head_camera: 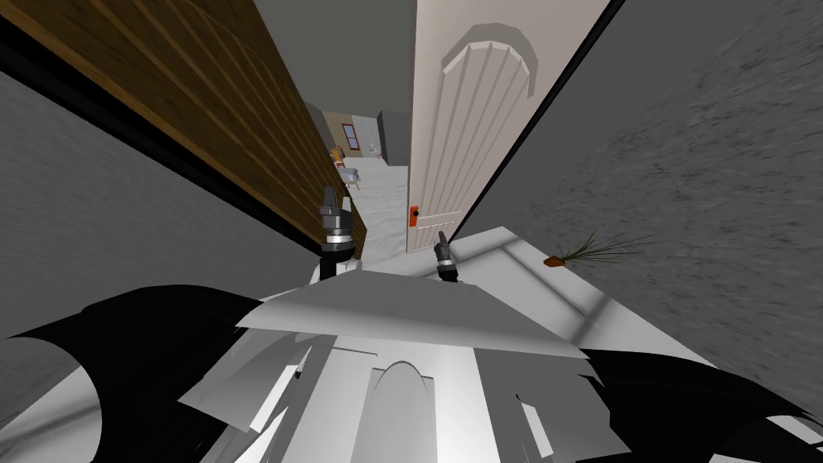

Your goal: Push the door open

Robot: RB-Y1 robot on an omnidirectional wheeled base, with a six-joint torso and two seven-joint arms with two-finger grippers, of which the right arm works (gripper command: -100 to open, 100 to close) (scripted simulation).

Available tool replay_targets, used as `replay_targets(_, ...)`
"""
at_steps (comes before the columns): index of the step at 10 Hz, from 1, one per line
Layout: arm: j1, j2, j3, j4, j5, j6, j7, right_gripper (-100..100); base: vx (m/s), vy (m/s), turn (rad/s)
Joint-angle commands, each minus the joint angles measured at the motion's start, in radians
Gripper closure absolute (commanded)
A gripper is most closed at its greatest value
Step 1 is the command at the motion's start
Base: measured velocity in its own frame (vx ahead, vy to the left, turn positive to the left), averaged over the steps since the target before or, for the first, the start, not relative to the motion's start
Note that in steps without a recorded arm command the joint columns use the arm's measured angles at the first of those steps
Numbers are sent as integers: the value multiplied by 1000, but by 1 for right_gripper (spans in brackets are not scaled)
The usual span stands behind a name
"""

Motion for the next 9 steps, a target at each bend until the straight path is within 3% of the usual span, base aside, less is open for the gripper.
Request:
replay_targets(1, 7, -3, 33, 24, 31, 12, -27, -100, 161, -38, -6)
replay_targets(9, 5, -11, 137, 155, 133, 33, -116, -100, 170, -31, -5)
